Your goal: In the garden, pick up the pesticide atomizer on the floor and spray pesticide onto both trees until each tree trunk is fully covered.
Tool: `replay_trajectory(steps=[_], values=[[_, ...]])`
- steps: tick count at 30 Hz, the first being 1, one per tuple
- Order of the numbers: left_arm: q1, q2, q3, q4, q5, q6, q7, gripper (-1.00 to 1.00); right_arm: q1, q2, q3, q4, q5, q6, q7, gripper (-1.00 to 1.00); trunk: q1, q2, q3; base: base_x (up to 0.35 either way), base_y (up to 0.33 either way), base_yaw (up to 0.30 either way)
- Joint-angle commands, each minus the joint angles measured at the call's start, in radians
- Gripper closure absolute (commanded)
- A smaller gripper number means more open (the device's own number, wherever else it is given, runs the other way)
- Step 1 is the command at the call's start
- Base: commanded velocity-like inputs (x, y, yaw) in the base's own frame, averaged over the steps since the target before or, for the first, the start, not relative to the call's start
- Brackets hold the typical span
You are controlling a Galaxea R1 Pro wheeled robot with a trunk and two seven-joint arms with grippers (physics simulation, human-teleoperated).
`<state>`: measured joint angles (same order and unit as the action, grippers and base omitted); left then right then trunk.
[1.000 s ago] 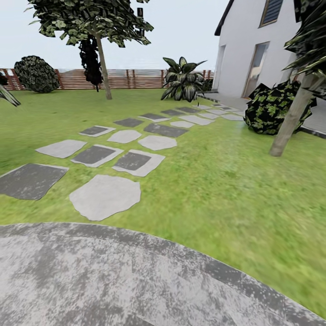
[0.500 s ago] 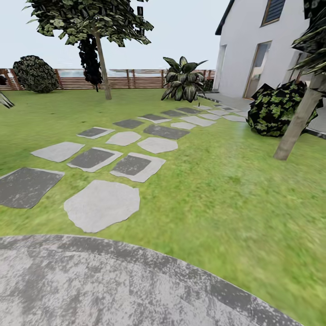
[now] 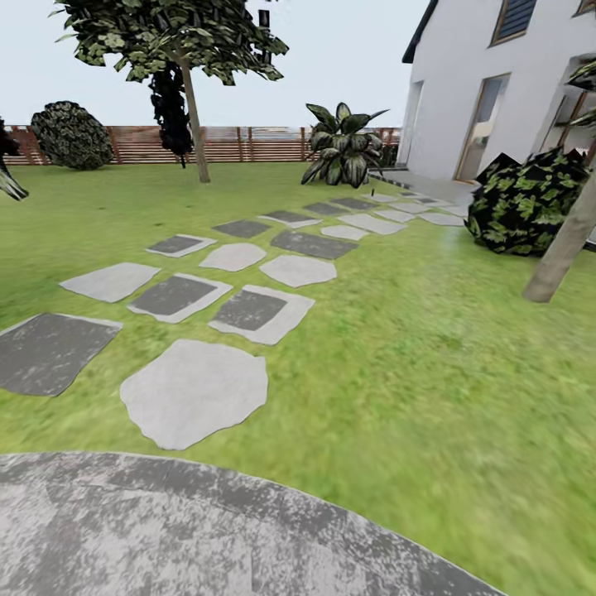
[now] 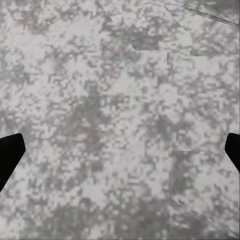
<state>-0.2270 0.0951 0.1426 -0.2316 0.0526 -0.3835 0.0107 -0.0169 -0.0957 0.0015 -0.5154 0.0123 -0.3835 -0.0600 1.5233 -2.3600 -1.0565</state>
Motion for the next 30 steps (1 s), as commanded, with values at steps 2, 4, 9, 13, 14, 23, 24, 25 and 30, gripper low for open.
replay_trajectory(steps=[2, 4, 9, 13, 14, 23, 24, 25, 30], values=[[0.0, 0.0, 0.0, 0.0, 0.0, 0.0, 0.0, -1.0, 0.0, 0.0, 0.0, 0.0, 0.0, 0.0, 0.0, -1.0, 0.0, 0.0, 0.0, 0.334, 0.029, 0.248], [0.0, 0.0, 0.0, 0.0, 0.0, 0.0, 0.0, -1.0, 0.0, 0.0, 0.0, 0.0, 0.0, 0.0, 0.0, -1.0, 0.0, 0.0, -0.001, 0.337, 0.012, 0.261], [0.0, 0.001, 0.0, 0.0, -0.001, 0.001, 0.0, -1.0, 0.0, 0.0, 0.0, 0.0, 0.0, 0.0, 0.0, -1.0, 0.0, 0.0, -0.002, 0.338, 0.003, 0.133], [0.0, 0.001, 0.0, 0.0, 0.001, 0.0, 0.0, -1.0, 0.0, 0.0, 0.0, 0.001, 0.0, 0.0, 0.0, -1.0, 0.0, 0.0, -0.002, 0.339, 0.0, 0.018], [0.0, 0.002, 0.001, 0.0, 0.002, 0.0, 0.0, -1.0, 0.0, 0.0, 0.0, 0.0, 0.0, 0.0, 0.0, -1.0, 0.0, 0.0, -0.002, 0.339, 0.0, 0.004], [0.0, 0.003, 0.002, 0.0, 0.007, 0.0, 0.0, -1.0, 0.0, -0.001, 0.0, 0.0, 0.0, 0.0, 0.0, -1.0, 0.0, 0.0, -0.002, 0.339, 0.0, 0.001], [0.0, 0.003, 0.002, 0.0, 0.007, 0.0, 0.0, -1.0, 0.0, -0.001, 0.0, 0.0, 0.0, 0.0, -0.001, -1.0, 0.0, 0.0, -0.002, 0.339, 0.0, 0.0], [0.0, 0.003, 0.002, 0.0, 0.006, 0.0, 0.0, -1.0, 0.0, -0.001, 0.0, 0.0, 0.0, 0.0, -0.001, -1.0, 0.0, 0.0, -0.002, 0.339, 0.0, 0.0], [0.0, 0.004, 0.001, 0.001, 0.003, 0.0, 0.0, -1.0, 0.0, -0.002, -0.002, -0.003, -0.001, -0.001, -0.002, -1.0, 0.0, 0.0, -0.002, 0.339, 0.0, 0.0]])
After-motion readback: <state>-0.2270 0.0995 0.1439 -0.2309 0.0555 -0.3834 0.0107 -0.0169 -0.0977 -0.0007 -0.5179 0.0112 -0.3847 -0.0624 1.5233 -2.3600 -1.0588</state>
